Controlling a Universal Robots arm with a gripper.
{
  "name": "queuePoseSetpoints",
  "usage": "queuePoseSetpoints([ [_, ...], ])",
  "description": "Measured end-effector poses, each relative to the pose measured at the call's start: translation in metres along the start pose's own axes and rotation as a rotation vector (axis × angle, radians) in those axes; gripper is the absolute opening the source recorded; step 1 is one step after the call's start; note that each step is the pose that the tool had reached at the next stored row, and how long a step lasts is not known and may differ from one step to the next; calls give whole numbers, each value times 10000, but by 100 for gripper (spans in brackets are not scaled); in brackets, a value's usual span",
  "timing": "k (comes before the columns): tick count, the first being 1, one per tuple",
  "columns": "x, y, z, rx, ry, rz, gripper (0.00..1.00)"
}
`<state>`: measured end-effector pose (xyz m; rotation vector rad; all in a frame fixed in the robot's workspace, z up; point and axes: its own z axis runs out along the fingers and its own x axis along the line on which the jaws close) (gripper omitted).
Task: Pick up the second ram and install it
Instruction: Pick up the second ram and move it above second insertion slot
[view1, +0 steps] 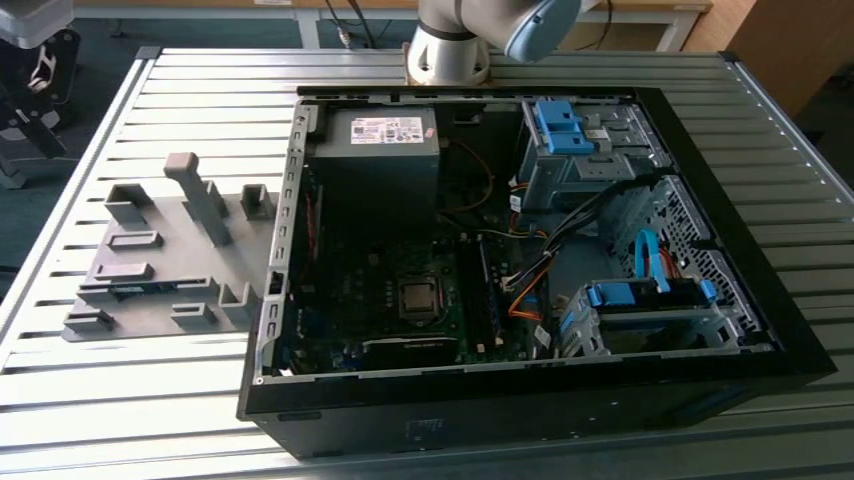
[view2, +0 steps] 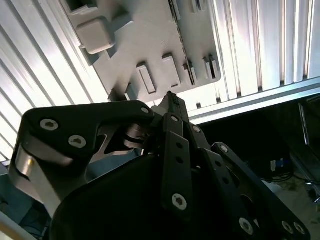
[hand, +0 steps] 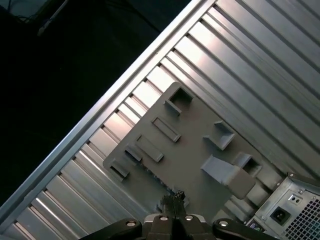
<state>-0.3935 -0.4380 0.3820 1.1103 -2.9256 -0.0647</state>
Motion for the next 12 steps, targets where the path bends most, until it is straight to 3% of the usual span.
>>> queuePoseSetpoints([
  [12, 4, -2, 9, -4, 61, -1409, 11],
])
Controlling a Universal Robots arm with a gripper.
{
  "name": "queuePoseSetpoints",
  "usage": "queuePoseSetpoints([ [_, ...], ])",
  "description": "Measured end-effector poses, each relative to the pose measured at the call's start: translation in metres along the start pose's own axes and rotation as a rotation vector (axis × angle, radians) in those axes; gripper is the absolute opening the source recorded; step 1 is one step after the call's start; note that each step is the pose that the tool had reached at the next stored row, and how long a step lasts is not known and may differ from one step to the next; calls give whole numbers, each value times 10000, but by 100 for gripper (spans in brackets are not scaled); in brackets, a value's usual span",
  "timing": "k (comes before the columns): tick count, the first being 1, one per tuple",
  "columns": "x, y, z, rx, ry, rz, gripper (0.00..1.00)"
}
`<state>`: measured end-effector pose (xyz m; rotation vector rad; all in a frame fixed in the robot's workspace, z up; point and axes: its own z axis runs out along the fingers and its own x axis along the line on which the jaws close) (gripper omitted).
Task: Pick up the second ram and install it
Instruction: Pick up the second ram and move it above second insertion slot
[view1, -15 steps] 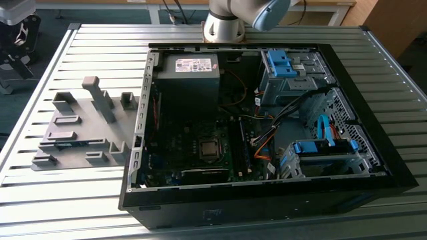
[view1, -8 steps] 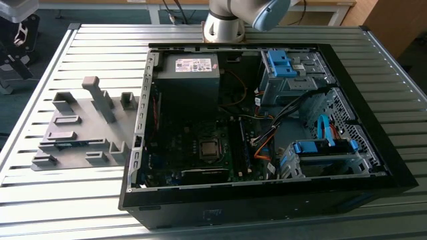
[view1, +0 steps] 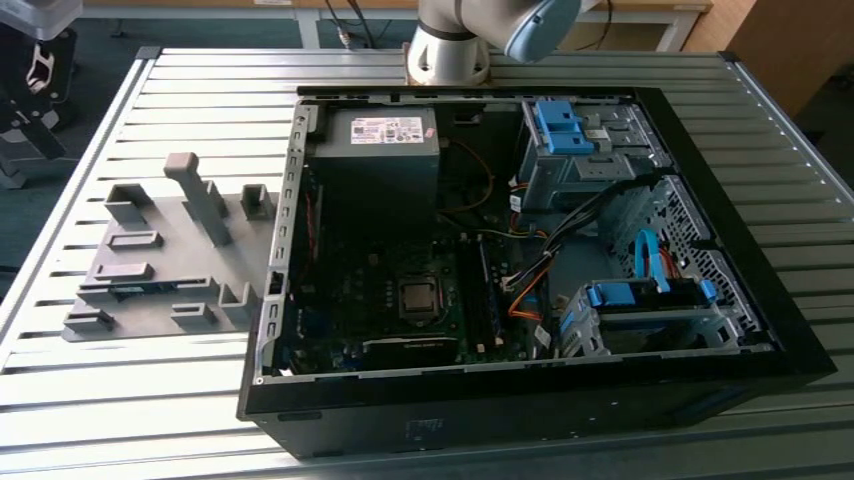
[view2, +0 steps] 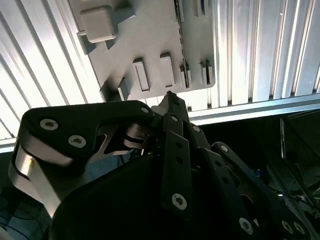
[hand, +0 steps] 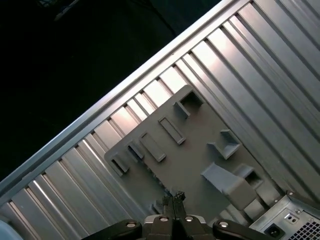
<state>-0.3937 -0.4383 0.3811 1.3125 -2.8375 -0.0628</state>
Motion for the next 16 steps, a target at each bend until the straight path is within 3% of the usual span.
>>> queuePoseSetpoints([
  [16, 12, 2, 12, -7, 82, -1940, 11],
])
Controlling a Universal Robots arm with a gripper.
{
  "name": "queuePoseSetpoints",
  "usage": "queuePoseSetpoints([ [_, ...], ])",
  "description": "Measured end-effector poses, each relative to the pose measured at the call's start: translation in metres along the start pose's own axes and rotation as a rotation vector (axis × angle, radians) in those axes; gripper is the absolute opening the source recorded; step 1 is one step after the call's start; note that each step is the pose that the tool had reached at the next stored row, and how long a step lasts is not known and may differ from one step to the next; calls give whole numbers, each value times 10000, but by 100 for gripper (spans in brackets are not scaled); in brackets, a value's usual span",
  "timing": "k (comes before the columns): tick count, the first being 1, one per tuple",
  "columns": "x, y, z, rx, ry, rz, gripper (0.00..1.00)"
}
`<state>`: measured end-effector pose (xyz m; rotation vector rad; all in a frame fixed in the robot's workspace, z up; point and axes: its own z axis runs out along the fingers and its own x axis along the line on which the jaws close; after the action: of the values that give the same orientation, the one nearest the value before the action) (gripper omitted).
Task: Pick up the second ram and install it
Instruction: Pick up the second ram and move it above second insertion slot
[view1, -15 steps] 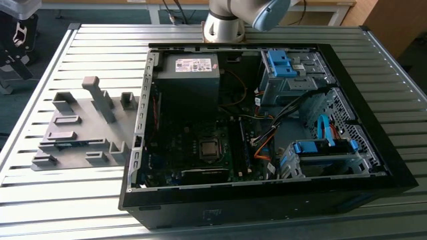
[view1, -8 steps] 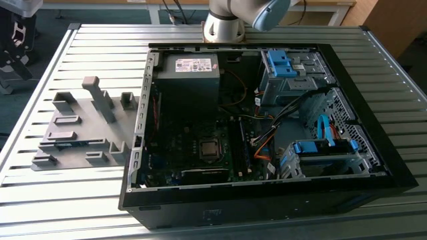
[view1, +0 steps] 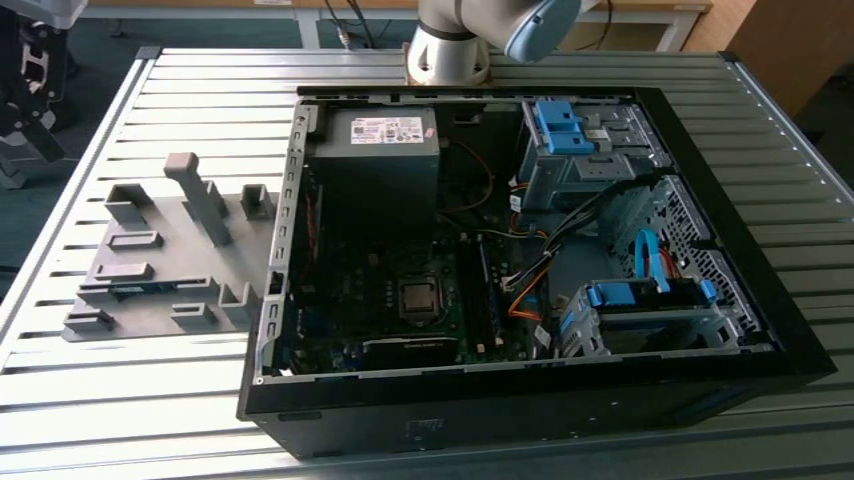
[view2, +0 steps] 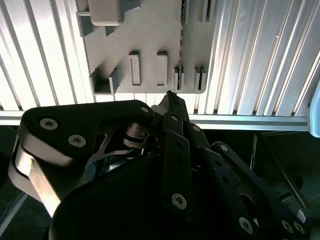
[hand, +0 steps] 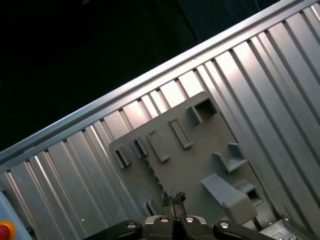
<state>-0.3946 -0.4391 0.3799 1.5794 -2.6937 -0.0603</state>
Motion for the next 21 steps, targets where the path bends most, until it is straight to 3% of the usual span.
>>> queuePoseSetpoints([
  [14, 10, -2, 15, 9, 62, -1646, 11],
  [21, 24, 21, 37, 10, 70, -1851, 11],
])
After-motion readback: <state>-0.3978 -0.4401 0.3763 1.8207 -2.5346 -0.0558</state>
